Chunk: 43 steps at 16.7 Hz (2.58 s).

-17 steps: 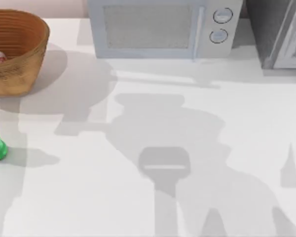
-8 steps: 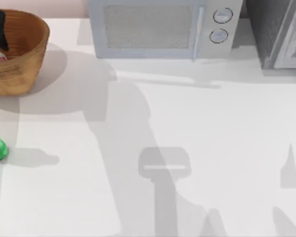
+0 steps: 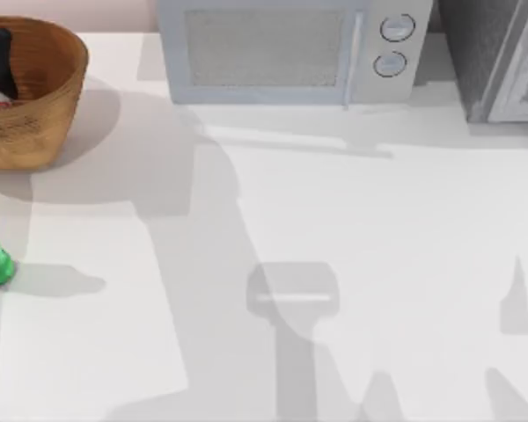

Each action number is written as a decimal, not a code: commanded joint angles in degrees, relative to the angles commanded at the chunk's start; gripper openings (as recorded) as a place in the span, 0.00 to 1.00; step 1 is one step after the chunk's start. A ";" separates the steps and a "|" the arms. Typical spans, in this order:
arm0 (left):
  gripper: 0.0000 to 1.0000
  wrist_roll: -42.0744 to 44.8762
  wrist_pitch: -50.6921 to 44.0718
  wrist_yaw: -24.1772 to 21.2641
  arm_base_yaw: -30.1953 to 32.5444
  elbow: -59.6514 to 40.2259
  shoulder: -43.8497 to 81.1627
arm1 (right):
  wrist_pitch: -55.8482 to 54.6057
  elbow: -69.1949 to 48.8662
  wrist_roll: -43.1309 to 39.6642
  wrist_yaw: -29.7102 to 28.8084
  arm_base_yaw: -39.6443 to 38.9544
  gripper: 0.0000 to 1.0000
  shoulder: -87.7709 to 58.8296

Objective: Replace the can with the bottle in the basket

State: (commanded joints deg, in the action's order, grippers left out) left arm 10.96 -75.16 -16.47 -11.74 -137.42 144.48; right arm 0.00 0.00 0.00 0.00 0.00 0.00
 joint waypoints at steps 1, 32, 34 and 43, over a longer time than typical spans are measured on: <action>1.00 0.03 0.15 -0.02 0.51 -0.25 -0.26 | 0.00 0.00 0.00 0.00 0.00 1.00 0.00; 0.00 -1.86 11.33 0.22 1.83 8.33 2.49 | 0.00 0.00 0.00 0.00 0.00 1.00 0.00; 0.00 -1.86 11.33 0.22 1.83 8.33 2.49 | 0.00 0.00 0.00 0.00 0.00 1.00 0.00; 0.00 -3.97 18.85 2.86 1.33 22.48 -13.76 | 0.00 0.00 0.00 0.00 0.00 1.00 0.00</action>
State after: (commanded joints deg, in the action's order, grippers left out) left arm 6.99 -56.31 -13.61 -10.41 -114.93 130.73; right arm 0.00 0.00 0.00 0.00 0.00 0.00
